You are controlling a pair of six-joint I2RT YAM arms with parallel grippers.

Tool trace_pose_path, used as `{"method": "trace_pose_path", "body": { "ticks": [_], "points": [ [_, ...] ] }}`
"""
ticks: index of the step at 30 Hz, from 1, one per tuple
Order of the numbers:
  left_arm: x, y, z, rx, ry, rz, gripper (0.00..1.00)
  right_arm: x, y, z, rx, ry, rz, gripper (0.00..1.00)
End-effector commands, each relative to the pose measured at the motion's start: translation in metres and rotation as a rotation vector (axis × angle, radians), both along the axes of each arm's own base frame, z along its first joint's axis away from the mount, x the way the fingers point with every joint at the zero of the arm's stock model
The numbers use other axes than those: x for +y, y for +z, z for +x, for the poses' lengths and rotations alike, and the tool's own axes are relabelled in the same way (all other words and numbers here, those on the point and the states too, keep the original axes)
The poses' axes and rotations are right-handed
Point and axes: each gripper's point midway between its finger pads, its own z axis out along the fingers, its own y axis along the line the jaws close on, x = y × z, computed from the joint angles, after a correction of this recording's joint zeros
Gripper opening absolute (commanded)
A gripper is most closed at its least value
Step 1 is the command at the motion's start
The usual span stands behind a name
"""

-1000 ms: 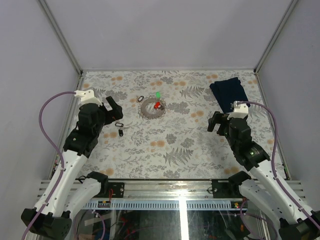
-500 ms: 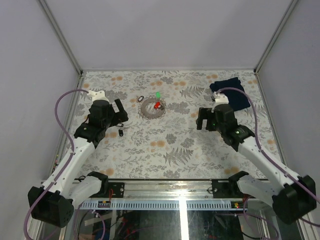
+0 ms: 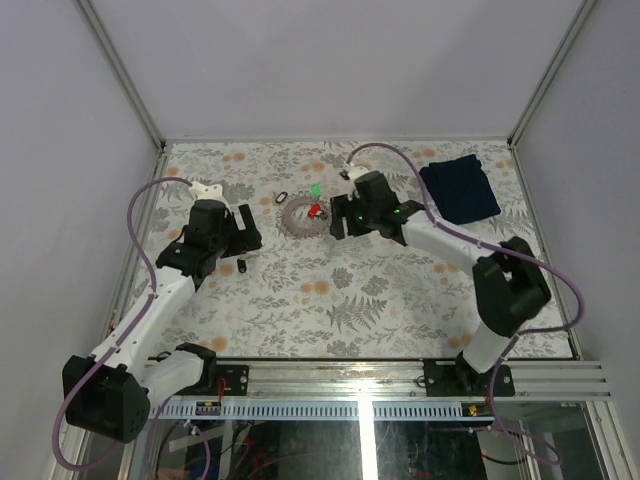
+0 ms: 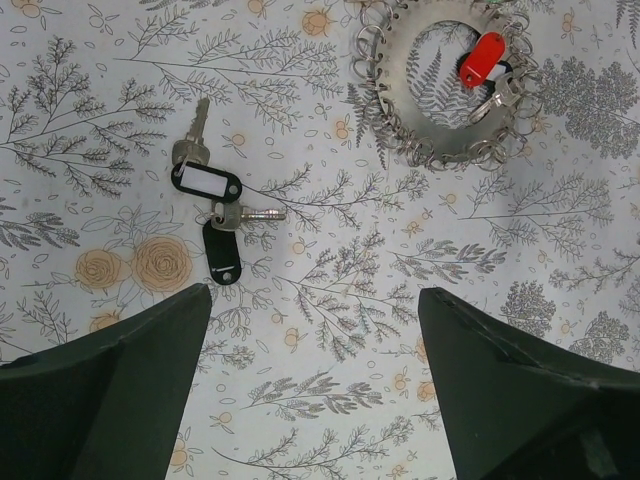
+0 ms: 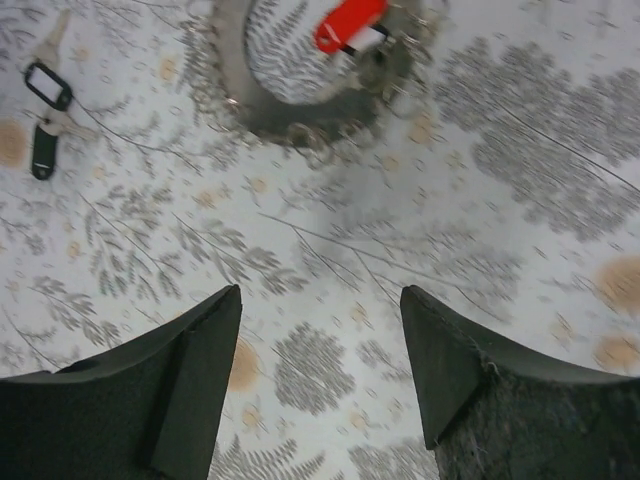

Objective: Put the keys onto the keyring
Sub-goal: Pick up the keyring from the center of the board.

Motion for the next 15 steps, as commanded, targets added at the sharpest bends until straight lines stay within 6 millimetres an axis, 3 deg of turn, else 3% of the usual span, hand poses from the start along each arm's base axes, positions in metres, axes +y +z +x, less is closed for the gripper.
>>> {"method": "trace_pose_path", "body": {
  "ticks": [1,7,12,15],
  "points": [
    [0.005,0.005,0.002,-0.033,0.008,0.014,0.86,0.061,0.009,0.022,-0.031,0.037,0.114,0.68],
    [0.008,0.010,0.003,-0.051,0.022,0.021,0.85,0.114,-0.006,0.039,0.014,-0.033,0.192,0.62],
    [0.009,0.012,0.003,-0.059,0.030,0.021,0.85,0.138,-0.022,0.052,0.058,-0.110,0.248,0.47],
    [0.009,0.011,0.003,-0.056,0.030,0.019,0.85,0.150,-0.029,0.057,0.069,-0.126,0.258,0.45]
  ]
}}
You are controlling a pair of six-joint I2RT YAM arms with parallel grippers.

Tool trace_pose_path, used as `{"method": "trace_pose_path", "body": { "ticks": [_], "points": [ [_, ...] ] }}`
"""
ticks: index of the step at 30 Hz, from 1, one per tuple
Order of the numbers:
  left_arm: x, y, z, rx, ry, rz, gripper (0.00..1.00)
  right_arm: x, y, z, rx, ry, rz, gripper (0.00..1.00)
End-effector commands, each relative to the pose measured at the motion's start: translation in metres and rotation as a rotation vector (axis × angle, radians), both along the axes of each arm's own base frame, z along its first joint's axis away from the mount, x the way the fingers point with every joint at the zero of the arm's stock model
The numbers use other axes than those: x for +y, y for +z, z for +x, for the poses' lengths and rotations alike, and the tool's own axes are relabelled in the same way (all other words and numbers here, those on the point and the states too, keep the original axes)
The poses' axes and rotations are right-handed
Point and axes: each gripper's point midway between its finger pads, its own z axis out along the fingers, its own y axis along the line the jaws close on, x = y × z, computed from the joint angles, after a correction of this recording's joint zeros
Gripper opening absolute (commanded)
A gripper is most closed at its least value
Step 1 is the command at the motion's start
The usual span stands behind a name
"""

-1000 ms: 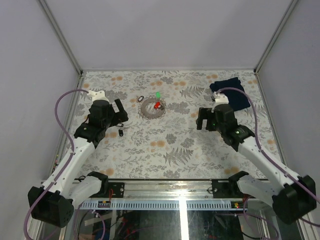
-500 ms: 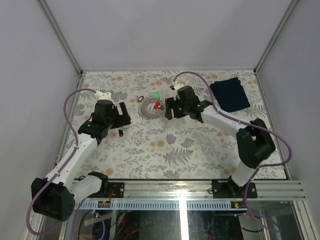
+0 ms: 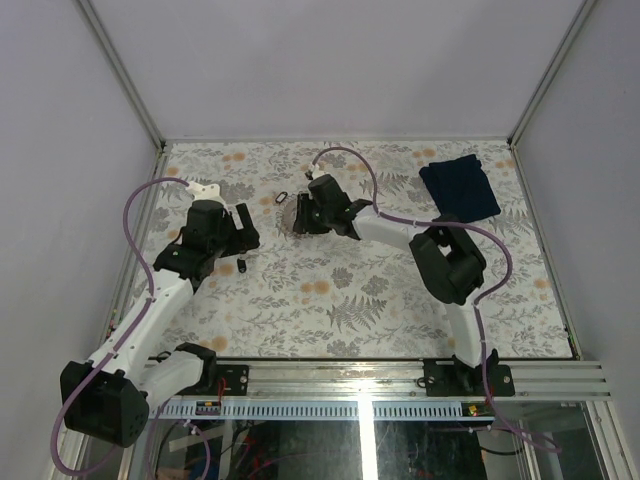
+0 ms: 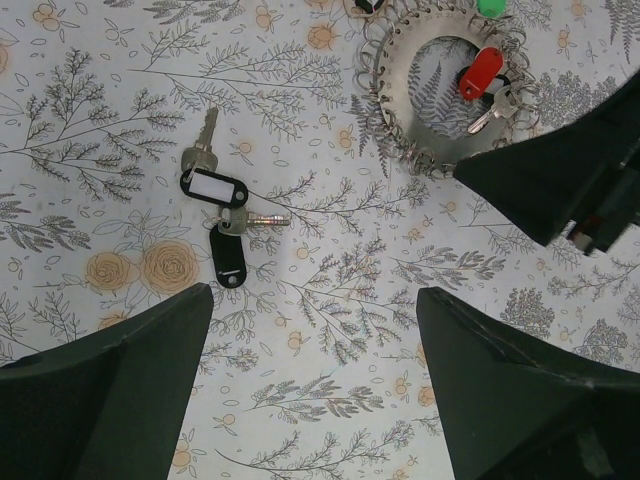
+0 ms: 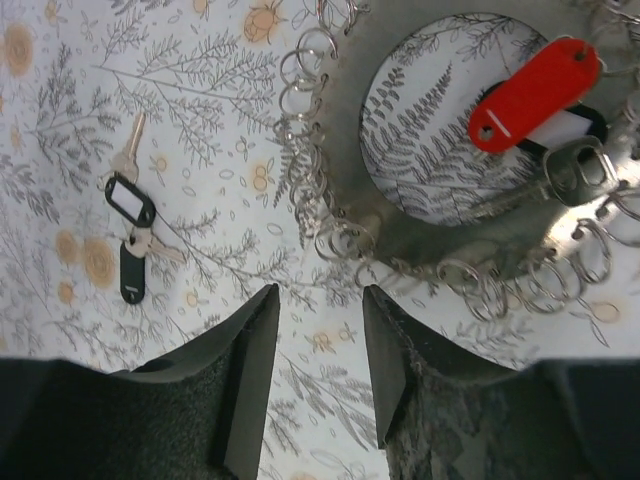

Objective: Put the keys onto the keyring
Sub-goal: Pick up the keyring from the center of the board.

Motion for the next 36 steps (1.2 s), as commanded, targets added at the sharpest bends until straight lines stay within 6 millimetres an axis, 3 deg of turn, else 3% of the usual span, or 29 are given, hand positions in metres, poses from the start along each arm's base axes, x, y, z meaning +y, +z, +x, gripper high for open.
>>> {"method": "trace_pose_path", "body": {
  "ticks": [1,7,14,22,30,36],
  "points": [
    [0.004,0.006,0.004,-0.033,0.013,0.011,0.85,0.031,0.015,0.024,-0.024,-0.076,0.097,0.45],
    [0.004,0.006,0.003,-0.034,0.011,0.009,0.85,0.051,0.003,0.028,-0.003,-0.081,0.091,0.45],
    [0.004,0.006,0.003,-0.035,0.010,0.009,0.85,0.049,-0.021,0.032,0.027,-0.129,0.021,0.48],
    [0.004,0.007,0.003,-0.038,0.010,0.006,0.85,0.051,-0.031,0.028,0.044,-0.123,0.006,0.48],
    [0.004,0.007,0.002,-0.039,0.009,0.004,0.85,0.060,-0.046,0.028,0.084,-0.105,0.018,0.45],
    [0.004,0.008,0.002,-0.042,0.012,0.006,0.85,0.060,-0.047,0.028,0.085,-0.105,0.010,0.34]
  ]
}}
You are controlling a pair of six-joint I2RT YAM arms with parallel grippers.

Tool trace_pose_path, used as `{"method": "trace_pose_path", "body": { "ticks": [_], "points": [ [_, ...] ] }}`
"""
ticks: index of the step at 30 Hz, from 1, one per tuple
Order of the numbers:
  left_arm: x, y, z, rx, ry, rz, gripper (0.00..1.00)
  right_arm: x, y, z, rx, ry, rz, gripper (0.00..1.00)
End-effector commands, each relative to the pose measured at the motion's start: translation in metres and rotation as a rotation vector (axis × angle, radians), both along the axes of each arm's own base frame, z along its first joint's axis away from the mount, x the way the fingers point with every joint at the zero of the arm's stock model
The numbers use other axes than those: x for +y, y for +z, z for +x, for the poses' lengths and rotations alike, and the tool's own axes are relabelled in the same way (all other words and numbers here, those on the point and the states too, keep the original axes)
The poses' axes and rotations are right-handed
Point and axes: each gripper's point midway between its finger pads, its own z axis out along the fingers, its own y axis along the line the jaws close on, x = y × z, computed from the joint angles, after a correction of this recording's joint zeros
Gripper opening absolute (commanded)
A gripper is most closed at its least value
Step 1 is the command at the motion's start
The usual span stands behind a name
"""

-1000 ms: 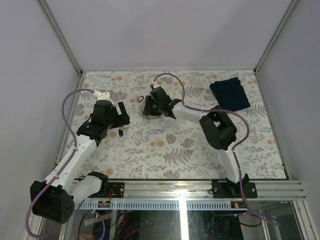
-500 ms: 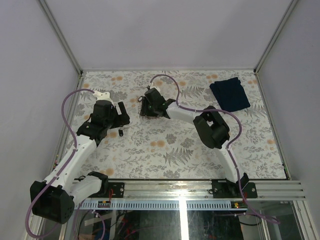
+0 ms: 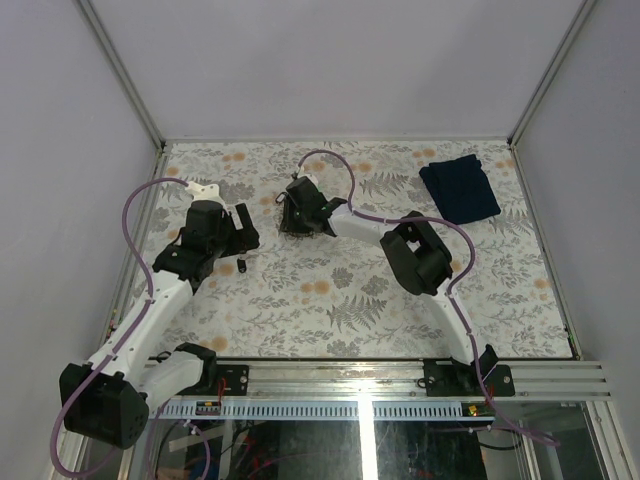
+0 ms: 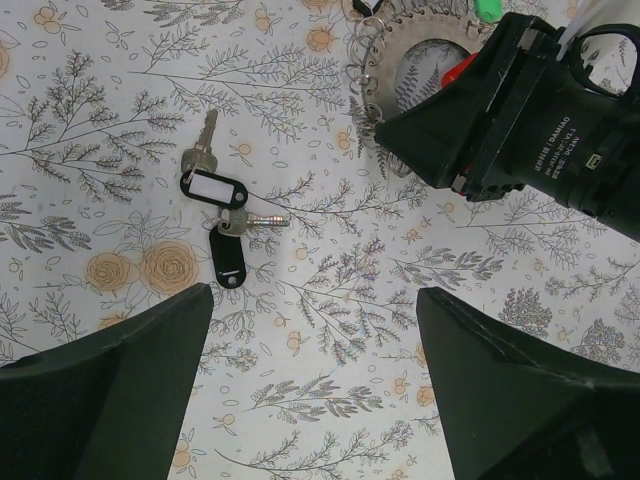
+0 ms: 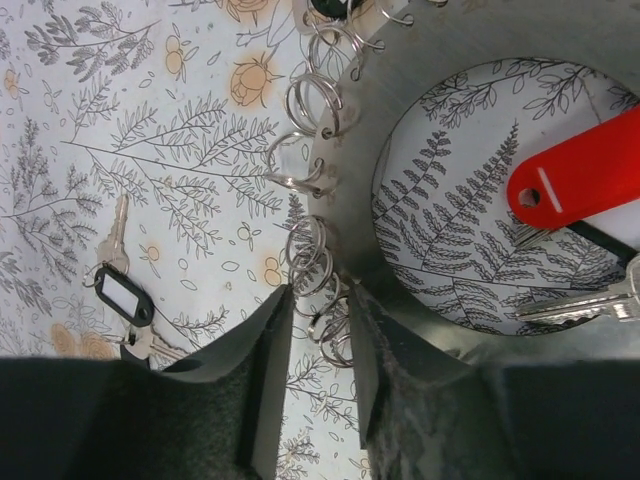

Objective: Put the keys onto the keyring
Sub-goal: Pick up the keyring from the center of the board.

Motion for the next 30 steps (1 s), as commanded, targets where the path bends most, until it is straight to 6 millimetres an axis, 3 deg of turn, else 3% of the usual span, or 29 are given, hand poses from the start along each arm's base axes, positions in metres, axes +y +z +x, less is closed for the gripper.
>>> {"method": "trace_pose_path", "body": {
  "ticks": [1,8,13,17,21,25,30],
  "points": [
    [0.004,0.007,0.003,-0.036,0.012,0.008,0.85,0.008,-0.005,-0.001,0.006,0.007,-0.002,0.31],
    [0.005,0.007,0.003,-0.038,0.014,0.008,0.85,0.000,0.006,-0.002,-0.026,0.009,-0.012,0.00],
    [0.004,0.010,0.002,-0.048,0.010,0.003,0.85,-0.009,0.042,-0.005,-0.128,0.042,0.009,0.00],
    [-0.002,0.018,0.002,-0.083,-0.025,-0.020,0.85,-0.025,0.067,-0.020,-0.204,0.108,0.000,0.00],
    [-0.014,0.029,0.002,-0.128,-0.085,-0.066,0.92,-0.047,0.091,-0.036,-0.269,0.161,-0.014,0.00],
    [-0.036,0.037,-0.001,-0.164,-0.182,-0.132,0.98,-0.072,0.108,-0.056,-0.304,0.220,-0.023,0.00],
    [-0.069,0.045,-0.007,-0.222,-0.260,-0.207,0.95,-0.107,0.124,-0.083,-0.283,0.268,0.065,0.00]
  ]
}}
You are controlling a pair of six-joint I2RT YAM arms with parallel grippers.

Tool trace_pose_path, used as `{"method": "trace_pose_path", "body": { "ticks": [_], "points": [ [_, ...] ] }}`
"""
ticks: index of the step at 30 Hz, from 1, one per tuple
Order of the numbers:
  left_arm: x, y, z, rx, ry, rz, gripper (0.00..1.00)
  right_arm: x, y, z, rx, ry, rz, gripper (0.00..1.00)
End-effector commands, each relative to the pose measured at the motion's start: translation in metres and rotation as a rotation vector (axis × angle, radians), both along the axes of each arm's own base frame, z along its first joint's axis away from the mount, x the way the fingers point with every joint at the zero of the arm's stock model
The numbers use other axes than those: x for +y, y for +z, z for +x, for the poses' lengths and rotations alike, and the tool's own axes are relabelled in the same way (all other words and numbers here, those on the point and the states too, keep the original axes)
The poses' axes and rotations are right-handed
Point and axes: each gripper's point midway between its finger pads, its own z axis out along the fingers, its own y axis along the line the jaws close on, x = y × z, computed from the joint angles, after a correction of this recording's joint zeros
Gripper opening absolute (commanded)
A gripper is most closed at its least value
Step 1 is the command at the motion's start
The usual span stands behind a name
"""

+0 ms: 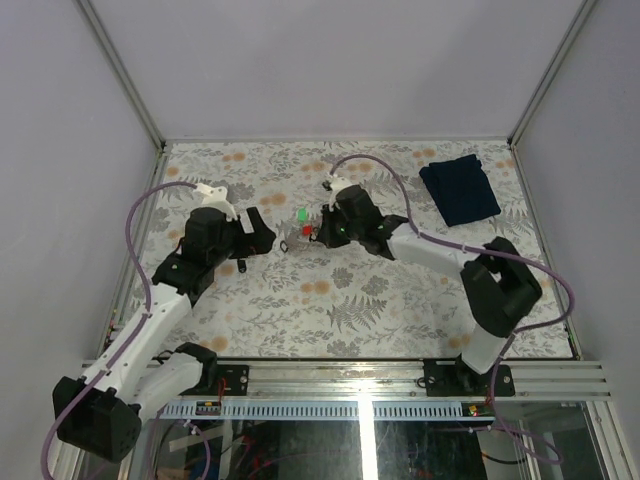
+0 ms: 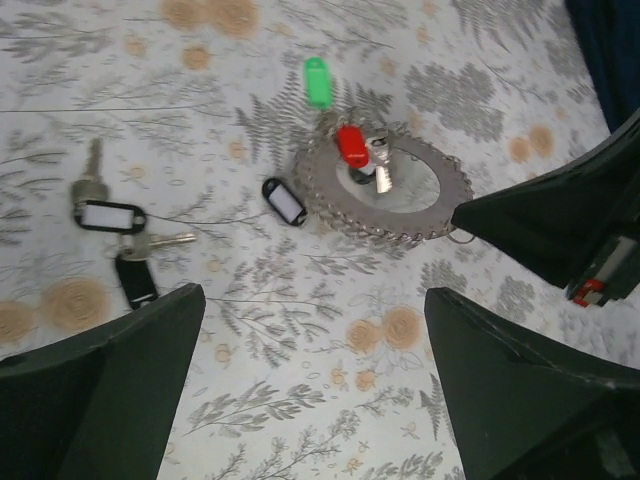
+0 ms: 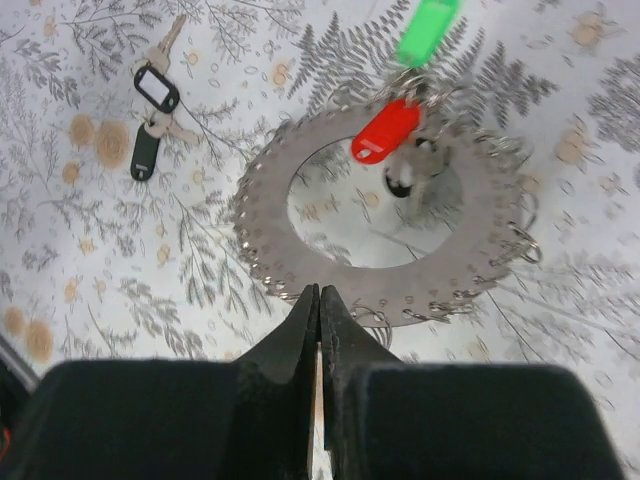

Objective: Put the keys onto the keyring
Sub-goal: Pick up the keyring from the center of the board.

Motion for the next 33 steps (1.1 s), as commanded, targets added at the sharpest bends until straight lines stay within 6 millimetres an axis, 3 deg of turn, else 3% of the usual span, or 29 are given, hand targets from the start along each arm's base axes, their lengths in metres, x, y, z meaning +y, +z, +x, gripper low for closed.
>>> {"method": "trace_pose_path", "body": {
  "ticks": [1,7,13,18,23,33],
  "points": [
    [-0.043,0.026,-0.003,-0.142,-0.135,-0.113,0.94,-0.026,0.053,-0.011,-0.079,0.074,0.122,0.00],
    [-0.092,0.048,-0.021,-0.357,-0.279,-0.079,0.91,-0.048,0.080,-0.044,-0.105,0.184,0.147,0.00],
    [-0.121,0.061,-0.035,-0.540,-0.406,-0.040,0.87,-0.059,0.108,-0.073,-0.160,0.291,0.201,0.00],
    [-0.137,0.069,-0.044,-0.623,-0.510,0.000,0.83,-0.061,0.126,-0.096,-0.222,0.399,0.243,0.00],
    [-0.155,0.074,-0.065,-0.680,-0.681,-0.025,0.72,-0.061,0.144,-0.115,-0.276,0.478,0.301,0.00],
    [-0.171,0.076,-0.085,-0.704,-0.814,-0.085,0.68,-0.059,0.174,-0.125,-0.311,0.490,0.391,0.00]
  ]
}}
